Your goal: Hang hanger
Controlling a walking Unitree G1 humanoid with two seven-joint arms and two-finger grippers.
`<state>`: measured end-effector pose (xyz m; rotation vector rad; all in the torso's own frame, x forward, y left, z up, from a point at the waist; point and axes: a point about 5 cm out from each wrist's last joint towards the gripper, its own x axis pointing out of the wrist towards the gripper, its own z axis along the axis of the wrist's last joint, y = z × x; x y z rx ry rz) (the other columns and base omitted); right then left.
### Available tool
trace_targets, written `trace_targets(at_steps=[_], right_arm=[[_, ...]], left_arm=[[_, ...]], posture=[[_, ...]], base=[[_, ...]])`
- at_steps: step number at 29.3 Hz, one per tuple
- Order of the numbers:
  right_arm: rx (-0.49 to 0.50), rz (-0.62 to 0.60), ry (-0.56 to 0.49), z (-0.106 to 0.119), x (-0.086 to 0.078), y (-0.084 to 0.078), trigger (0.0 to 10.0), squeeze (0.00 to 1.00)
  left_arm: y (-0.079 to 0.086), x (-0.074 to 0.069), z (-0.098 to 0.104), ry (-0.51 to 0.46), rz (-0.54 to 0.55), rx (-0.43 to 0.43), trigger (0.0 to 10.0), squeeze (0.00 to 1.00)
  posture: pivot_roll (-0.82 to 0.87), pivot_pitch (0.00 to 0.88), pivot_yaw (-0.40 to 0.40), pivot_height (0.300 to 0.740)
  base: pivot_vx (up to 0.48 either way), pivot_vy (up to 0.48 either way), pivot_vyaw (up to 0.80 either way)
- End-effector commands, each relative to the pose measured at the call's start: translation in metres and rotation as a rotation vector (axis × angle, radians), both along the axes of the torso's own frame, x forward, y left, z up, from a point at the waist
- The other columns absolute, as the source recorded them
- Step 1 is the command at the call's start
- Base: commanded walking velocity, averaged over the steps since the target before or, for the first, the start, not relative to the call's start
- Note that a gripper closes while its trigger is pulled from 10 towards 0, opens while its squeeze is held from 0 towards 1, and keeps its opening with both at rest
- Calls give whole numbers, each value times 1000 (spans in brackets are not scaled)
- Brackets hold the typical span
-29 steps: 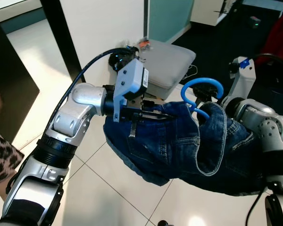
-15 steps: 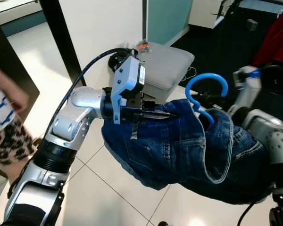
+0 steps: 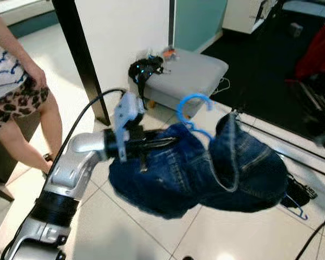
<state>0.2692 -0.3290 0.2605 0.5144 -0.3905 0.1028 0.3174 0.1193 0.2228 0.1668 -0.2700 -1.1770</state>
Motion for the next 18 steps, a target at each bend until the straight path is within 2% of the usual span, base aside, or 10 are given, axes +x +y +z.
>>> trace_targets(at_steps=[1,2,3,4,6,9,10,15,17,18], right_arm=[[-5,-46,17,-6,-3,-4,10000,1000],[-7,-92,61,-18,-8,-8,10000,1000],[-2,-143,121,-35,-14,-13,10000,365],[39,-216,231,-69,-26,-18,10000,0],[80,-239,279,-87,-32,-19,10000,0],[62,-246,330,-100,-35,-15,10000,0],[40,-241,421,-125,-41,-4,10000,0],[52,-232,488,-148,-48,5,10000,0],[61,-240,586,-179,-59,12,10000,0],[61,-240,586,-179,-59,12,10000,0]], left_arm=[[10,2,1,-12,60,-20,10000,0],[17,4,-7,12,111,-25,10000,0],[24,4,-17,38,173,-32,10000,0],[36,2,-34,85,277,-43,10000,0],[41,0,-42,108,326,-48,10000,0],[43,-1,-48,118,356,-44,10000,0],[45,-3,-59,140,418,-47,10000,0],[49,-3,-69,142,497,-53,10000,0],[53,-3,-81,151,573,-43,10000,0],[53,-3,-81,151,573,-43,10000,0]], posture=[[-21,161,25,740],[-25,163,29,740],[-26,163,29,740],[-21,161,25,740],[-21,161,25,740],[-21,170,23,740],[-26,179,21,740],[-26,179,21,740],[-12,165,17,740],[-12,165,17,740]], base=[[0,0,0],[0,0,0],[0,0,0],[0,0,0],[0,0,0],[0,0,0],[0,0,0],[0,0,0],[0,0,0],[0,0,0]])
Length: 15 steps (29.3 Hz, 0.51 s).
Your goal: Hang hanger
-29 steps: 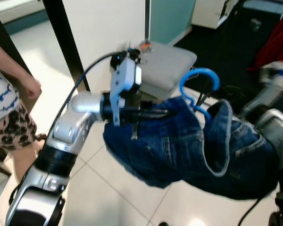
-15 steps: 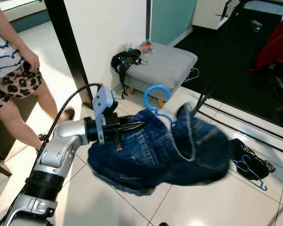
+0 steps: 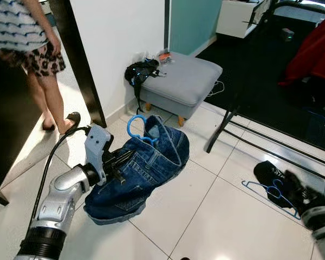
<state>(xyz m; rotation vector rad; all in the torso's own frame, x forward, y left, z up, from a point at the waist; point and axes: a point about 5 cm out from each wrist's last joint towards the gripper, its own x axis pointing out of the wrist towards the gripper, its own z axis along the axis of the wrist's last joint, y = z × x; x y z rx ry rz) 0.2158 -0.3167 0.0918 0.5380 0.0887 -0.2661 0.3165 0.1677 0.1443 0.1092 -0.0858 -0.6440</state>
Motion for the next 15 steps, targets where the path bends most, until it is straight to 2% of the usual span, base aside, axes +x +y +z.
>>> trace_targets(at_steps=[1,2,4,6,12,15], right_arm=[[-5,-14,37,-10,-6,-1,10000,0],[3,-17,81,-23,-11,4,10000,0],[3,-17,81,-23,-11,4,10000,0],[1,-8,139,-38,-18,12,10000,0],[-17,6,153,-42,-18,16,10000,0],[-13,-13,108,-32,-13,10,10000,0]], left_arm=[[5,-2,-2,-15,32,-9,10000,0],[4,-3,-6,-15,45,-2,10000,0],[4,-3,-6,-15,45,-2,10000,0],[-5,-5,1,-56,22,-22,10000,0],[-23,-3,26,-144,-40,-53,10000,0],[-36,-4,38,-196,-83,-62,10000,0]], posture=[[-12,165,17,740],[-8,165,14,740],[-8,165,14,740],[-6,161,6,740],[-18,174,-4,740],[-20,170,-7,740]], base=[[0,0,0],[0,0,0],[0,0,0],[0,0,0],[0,0,0],[0,0,0]])
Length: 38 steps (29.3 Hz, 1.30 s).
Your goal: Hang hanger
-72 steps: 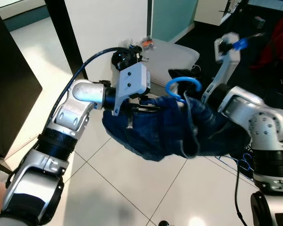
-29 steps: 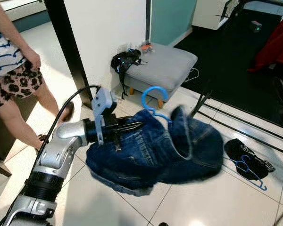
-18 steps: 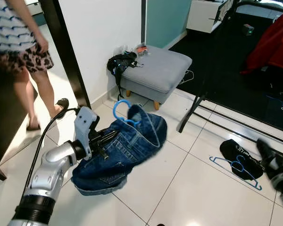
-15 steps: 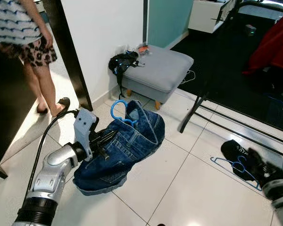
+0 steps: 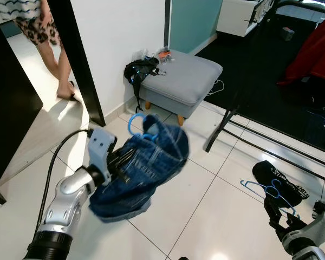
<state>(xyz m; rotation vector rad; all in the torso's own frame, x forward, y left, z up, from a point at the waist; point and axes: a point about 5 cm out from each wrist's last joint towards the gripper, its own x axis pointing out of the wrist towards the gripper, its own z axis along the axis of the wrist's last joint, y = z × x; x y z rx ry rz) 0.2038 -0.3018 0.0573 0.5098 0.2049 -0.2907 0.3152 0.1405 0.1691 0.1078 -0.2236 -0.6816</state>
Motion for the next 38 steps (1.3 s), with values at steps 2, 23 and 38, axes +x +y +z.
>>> trace_targets(at_steps=[2,23,38], right_arm=[[19,-30,-58,12,3,-7,10000,0],[-441,296,-373,176,90,27,10000,0],[-464,517,-374,185,91,68,10000,0]], left_arm=[[-13,-3,19,-94,-51,-19,10000,0],[-66,-21,70,-285,-268,-41,10000,0],[-81,-26,74,-282,-330,-65,10000,0]], posture=[[-20,171,-6,740],[-21,150,3,740],[-30,156,14,740]], base=[[0,0,0],[0,0,0],[0,0,0]])
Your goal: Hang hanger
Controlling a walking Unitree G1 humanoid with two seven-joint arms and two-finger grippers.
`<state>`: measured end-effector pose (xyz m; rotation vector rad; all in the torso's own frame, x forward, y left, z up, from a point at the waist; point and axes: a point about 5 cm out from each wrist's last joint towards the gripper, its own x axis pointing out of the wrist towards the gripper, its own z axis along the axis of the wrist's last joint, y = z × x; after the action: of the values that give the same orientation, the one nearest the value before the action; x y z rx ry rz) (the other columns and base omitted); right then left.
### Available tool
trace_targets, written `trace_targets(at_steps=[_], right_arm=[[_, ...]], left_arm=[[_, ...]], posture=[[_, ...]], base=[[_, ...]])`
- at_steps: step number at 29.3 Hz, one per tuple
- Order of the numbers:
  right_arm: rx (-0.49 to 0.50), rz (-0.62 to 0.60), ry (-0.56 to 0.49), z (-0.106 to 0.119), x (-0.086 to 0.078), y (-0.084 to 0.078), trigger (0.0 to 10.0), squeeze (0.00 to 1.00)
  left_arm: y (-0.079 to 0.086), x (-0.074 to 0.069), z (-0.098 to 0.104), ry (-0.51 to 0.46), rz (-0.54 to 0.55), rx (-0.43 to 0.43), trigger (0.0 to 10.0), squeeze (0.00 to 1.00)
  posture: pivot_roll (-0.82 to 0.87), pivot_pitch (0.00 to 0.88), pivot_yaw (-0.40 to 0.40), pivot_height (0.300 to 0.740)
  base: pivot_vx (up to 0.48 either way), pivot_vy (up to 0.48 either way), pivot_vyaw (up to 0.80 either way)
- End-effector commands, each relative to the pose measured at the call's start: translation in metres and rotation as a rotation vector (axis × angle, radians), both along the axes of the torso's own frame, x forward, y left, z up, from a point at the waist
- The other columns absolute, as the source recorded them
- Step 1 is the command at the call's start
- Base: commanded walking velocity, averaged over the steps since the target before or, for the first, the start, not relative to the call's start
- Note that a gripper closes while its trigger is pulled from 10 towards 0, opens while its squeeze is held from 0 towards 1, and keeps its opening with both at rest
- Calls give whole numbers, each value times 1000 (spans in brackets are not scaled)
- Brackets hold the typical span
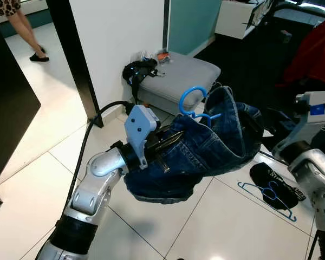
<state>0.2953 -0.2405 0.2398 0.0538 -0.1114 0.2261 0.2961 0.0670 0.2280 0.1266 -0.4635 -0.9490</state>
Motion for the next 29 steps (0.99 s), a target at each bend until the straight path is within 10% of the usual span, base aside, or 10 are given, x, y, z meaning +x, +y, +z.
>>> trace_targets(at_steps=[1,16,29], right_arm=[[-23,35,8,2,-1,6,10000,0],[-81,141,22,-3,-3,25,10000,0],[-62,235,-48,11,-6,38,10000,0]], left_arm=[[-8,-7,15,-58,-50,-42,10000,0],[-14,-14,35,-57,-120,-122,10000,0],[-23,-28,14,-36,-248,17,10000,0]], posture=[[-30,156,14,740],[-26,162,14,740],[-28,161,16,740]], base=[[0,0,0],[0,0,0],[0,0,0]])
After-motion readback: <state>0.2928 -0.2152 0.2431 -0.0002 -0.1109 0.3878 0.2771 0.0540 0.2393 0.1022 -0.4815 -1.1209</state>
